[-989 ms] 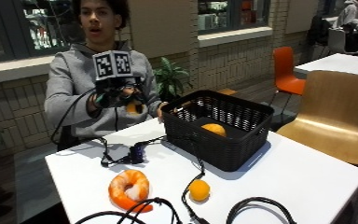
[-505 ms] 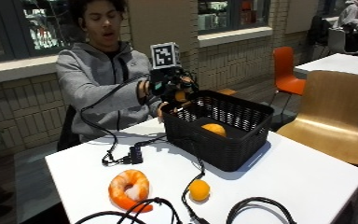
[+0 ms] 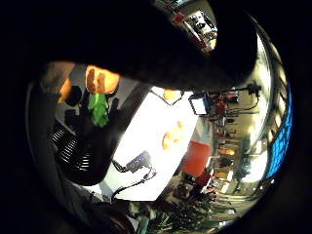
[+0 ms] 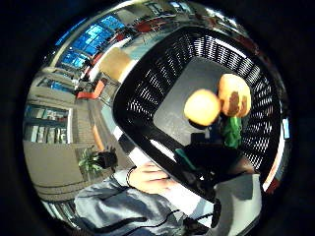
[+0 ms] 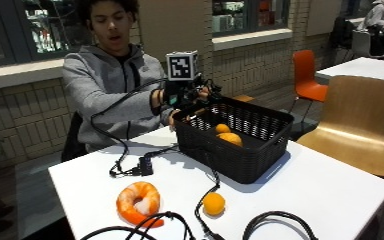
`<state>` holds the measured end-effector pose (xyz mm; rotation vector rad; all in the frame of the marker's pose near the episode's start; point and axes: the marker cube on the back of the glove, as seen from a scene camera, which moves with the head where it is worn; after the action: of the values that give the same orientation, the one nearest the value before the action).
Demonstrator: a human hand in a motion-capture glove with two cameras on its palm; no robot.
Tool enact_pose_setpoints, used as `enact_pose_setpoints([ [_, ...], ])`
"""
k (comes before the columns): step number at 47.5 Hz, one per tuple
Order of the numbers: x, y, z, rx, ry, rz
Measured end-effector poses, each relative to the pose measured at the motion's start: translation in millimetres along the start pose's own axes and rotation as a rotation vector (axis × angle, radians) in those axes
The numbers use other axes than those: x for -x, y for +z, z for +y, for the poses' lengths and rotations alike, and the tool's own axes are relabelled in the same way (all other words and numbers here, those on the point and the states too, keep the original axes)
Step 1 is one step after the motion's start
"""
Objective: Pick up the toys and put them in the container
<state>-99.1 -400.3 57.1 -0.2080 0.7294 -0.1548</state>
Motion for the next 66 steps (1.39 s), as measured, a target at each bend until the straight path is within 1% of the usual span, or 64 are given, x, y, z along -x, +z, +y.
enact_pose_setpoints([
  [7, -65, 2, 31, 0.059, 0.147, 0.020],
  [14, -173, 25, 70, 0.150, 0.366, -0.018],
  [19, -228, 53, 93, 0.231, 0.494, -0.071],
  [25, -255, 108, 121, 0.307, 0.629, -0.138],
  [31, -266, 146, 127, 0.397, 0.680, -0.201],
  [37, -265, 172, 126, 0.450, 0.712, -0.246],
  [45, -267, 179, 121, 0.386, 0.746, -0.273],
  [60, -264, 178, 112, 0.396, 0.809, -0.264],
  [66, -264, 176, 111, 0.322, 0.847, -0.224],
])
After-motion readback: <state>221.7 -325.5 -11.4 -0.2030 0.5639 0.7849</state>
